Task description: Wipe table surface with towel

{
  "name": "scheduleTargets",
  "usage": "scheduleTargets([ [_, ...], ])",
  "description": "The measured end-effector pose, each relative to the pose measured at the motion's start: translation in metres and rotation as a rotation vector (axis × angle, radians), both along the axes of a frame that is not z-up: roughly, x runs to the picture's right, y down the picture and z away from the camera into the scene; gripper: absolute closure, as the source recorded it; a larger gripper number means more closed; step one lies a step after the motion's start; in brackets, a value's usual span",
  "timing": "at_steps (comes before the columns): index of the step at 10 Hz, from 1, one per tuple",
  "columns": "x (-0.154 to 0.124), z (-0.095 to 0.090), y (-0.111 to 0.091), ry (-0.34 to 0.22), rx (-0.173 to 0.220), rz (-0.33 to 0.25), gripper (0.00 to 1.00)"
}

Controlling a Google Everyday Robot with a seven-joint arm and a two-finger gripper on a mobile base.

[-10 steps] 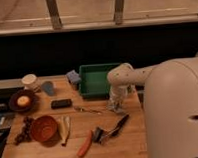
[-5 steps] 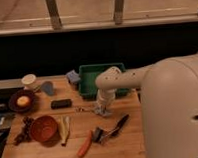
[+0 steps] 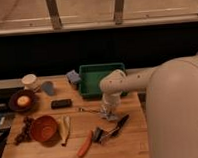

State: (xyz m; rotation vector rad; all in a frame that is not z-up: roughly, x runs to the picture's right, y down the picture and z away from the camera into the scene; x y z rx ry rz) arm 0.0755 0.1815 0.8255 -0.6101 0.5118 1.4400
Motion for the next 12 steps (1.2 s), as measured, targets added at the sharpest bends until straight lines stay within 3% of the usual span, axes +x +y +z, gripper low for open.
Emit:
scheduleTargets([
  [2, 0.034, 0.000, 0.001, 0.079, -0.012, 0.016, 1.00],
  [5, 0.054, 0.010, -0.015, 0.114, -0.007, 0.008, 1.00],
  [7, 0.045, 0.023, -0.033, 0.110, 0.004, -0.015, 1.00],
  [9, 0.019, 0.042, -0.053, 0.081, 0.004, -0.054, 1.00],
  [12, -0.009, 0.040, -0.059, 0.004, 0.019, -0.074, 1.00],
])
